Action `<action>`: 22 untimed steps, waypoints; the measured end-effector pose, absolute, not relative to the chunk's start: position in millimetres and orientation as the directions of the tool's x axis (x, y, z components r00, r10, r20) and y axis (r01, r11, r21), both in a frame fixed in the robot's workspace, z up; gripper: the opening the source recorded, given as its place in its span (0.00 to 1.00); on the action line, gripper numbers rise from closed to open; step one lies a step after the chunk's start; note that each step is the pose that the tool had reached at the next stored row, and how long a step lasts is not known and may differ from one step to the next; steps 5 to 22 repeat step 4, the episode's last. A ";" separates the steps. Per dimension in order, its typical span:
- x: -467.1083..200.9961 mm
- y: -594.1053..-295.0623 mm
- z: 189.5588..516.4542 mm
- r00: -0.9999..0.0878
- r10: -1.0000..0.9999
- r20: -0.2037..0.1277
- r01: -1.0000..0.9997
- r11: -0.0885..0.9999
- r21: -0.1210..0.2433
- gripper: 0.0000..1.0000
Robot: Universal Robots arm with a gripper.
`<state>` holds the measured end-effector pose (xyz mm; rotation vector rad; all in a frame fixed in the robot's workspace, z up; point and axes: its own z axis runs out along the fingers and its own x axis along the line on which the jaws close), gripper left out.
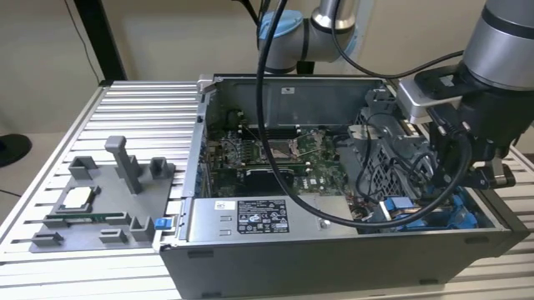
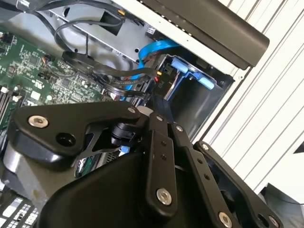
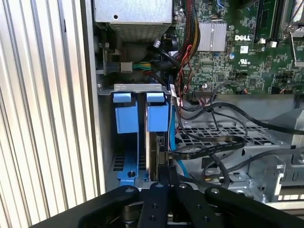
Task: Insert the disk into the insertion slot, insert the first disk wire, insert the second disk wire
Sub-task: 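Insert the second disk wire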
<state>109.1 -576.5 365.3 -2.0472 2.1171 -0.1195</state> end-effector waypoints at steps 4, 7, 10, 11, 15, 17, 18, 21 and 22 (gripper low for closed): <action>109.1 -576.6 365.3 -0.026 -0.996 -0.083 -0.981 0.041 -0.190 0.00; 109.1 -576.6 365.3 -0.026 -0.996 -0.083 -0.981 0.041 -0.190 0.00; 109.1 -576.6 365.3 -0.026 -0.996 -0.083 -0.981 0.041 -0.190 0.00; 109.1 -576.6 365.3 -0.026 -0.996 -0.083 -0.981 0.041 -0.190 0.00; 109.1 -576.6 365.3 -0.026 -0.996 -0.083 -0.981 0.041 -0.190 0.00; 109.1 -576.6 365.3 -0.026 -0.996 -0.083 -0.981 0.041 -0.190 0.00; 109.1 -576.6 365.3 -0.026 -0.996 -0.083 -0.981 0.041 -0.190 0.00; 109.1 -576.6 365.3 -0.026 -0.996 -0.083 -0.981 0.041 -0.190 0.00; 109.1 -576.6 365.3 -0.026 -0.996 -0.083 -0.981 0.041 -0.190 0.00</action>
